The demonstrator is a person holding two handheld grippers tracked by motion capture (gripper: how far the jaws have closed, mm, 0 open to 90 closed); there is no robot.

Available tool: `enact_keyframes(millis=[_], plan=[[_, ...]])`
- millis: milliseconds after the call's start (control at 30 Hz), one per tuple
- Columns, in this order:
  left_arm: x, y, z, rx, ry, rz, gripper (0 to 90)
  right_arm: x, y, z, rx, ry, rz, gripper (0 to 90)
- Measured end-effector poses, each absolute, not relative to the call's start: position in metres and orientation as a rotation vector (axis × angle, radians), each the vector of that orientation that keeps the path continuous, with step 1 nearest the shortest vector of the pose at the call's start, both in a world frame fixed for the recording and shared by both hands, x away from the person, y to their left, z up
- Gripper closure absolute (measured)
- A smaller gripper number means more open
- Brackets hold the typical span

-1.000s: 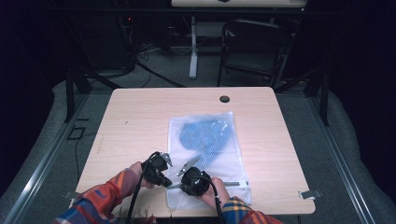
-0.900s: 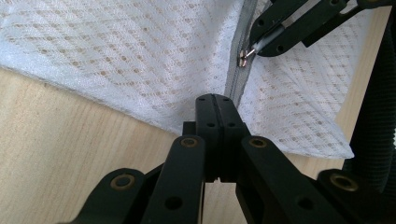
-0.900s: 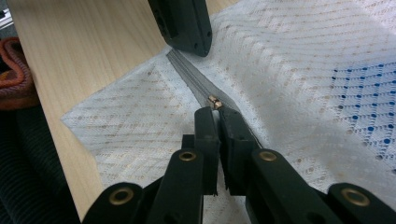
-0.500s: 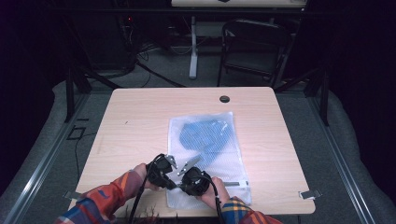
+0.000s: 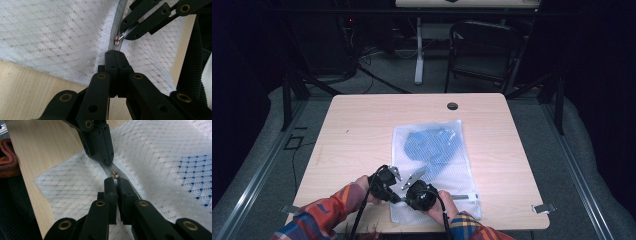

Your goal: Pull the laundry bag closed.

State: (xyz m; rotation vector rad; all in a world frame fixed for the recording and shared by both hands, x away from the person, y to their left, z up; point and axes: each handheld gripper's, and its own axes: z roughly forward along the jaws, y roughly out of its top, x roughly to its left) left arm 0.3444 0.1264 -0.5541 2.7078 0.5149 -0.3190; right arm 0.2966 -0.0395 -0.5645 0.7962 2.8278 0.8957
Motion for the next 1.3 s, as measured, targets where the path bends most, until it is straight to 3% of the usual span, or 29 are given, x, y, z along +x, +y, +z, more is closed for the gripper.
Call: enact_keyframes(millis=[267,367,600,1300], plan=[[0.344,0.127,-0.555,2.684,0.536,-0.329,90.0,0.298,-0.039,-0.562,0.832,2.826,0.931,85.5],[0.344,0.127,-0.555,2.684,0.537,-0.327,90.0,0.297,-0.037,-0.561,0.830,2.845,0.921,79.3],[0.345,0.127,-0.555,2.696,0.514,-0.324,90.0,0.296,-0.038,-0.562,0.887,2.825,0.891,86.7],[0.345,0.127,-0.555,2.695,0.507,-0.321,90.0,0.298,-0.051,-0.558,0.869,2.841,0.821,86.9]])
